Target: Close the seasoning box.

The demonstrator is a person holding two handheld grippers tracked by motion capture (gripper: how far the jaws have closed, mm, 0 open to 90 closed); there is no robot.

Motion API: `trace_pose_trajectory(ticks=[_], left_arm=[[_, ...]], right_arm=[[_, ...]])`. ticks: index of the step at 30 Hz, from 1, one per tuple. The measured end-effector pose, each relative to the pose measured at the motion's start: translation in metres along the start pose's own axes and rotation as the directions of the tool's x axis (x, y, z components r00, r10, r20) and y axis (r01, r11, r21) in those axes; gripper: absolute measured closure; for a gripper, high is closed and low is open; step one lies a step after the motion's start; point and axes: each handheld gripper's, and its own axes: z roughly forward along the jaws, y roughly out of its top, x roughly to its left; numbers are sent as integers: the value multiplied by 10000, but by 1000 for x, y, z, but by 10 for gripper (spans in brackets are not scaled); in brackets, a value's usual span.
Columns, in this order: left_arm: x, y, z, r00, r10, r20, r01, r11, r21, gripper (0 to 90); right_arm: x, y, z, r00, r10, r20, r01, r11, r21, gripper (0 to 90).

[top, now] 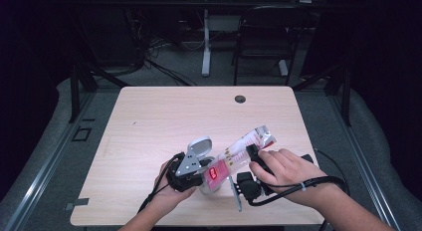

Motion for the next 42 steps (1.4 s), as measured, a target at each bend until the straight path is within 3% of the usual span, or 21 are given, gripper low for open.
trace_pose_trajectory(ticks=[42], left_arm=[[0, 4, 3, 10000, -63, 76, 64, 9998, -176, 712]], right_arm=[[-4, -2, -1, 9999, -80, 87, 79, 9999, 138, 888]])
